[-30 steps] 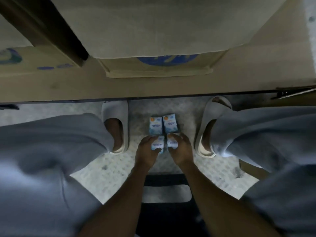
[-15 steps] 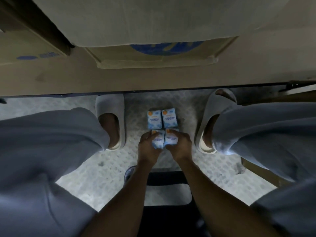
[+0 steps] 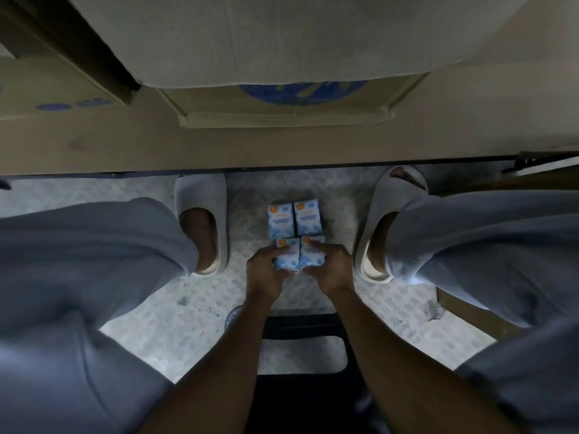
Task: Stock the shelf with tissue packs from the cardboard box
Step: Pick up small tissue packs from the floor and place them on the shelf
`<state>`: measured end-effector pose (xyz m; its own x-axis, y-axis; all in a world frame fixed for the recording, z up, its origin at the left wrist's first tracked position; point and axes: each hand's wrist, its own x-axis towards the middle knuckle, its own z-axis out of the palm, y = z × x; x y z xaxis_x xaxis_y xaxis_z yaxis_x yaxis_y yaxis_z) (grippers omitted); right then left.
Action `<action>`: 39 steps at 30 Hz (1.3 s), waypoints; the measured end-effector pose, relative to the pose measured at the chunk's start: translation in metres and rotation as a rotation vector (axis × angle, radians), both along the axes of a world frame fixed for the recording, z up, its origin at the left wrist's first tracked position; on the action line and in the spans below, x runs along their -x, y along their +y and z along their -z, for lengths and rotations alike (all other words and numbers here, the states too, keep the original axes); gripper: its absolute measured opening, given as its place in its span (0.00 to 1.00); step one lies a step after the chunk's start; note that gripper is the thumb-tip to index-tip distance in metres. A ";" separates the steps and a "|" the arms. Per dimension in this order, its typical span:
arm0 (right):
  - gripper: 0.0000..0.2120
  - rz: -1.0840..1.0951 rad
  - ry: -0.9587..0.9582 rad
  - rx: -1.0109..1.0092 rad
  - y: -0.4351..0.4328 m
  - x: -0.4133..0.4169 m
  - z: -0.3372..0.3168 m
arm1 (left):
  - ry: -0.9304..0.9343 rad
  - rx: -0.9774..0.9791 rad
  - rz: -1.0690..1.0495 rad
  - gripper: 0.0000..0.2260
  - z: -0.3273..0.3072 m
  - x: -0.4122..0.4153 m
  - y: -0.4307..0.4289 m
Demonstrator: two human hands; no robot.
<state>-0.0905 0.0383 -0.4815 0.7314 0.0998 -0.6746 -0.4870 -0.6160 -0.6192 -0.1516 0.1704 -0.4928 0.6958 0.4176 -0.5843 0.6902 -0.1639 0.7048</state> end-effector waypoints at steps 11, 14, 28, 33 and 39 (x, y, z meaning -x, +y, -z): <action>0.22 0.032 -0.044 -0.059 -0.004 -0.005 -0.044 | -0.048 0.008 -0.005 0.24 -0.033 -0.010 0.008; 0.22 0.016 -0.088 -0.074 -0.004 -0.010 -0.063 | -0.103 0.011 -0.010 0.23 -0.056 -0.017 0.012; 0.26 -0.067 -0.603 -0.093 0.010 -0.049 -0.233 | -0.528 -0.136 -0.083 0.20 -0.220 -0.044 0.029; 0.28 -0.088 -0.801 -0.180 0.022 -0.045 -0.300 | -0.761 -0.152 -0.131 0.22 -0.291 -0.038 0.044; 0.27 -0.140 -1.003 -0.299 0.045 -0.030 -0.373 | -0.944 -0.300 -0.158 0.23 -0.357 -0.018 0.061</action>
<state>-0.0607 0.0836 -0.1087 0.9097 0.2887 0.2986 0.3955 -0.3826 -0.8350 -0.1341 0.2313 -0.1357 0.7441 0.5846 0.3233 -0.1011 -0.3799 0.9195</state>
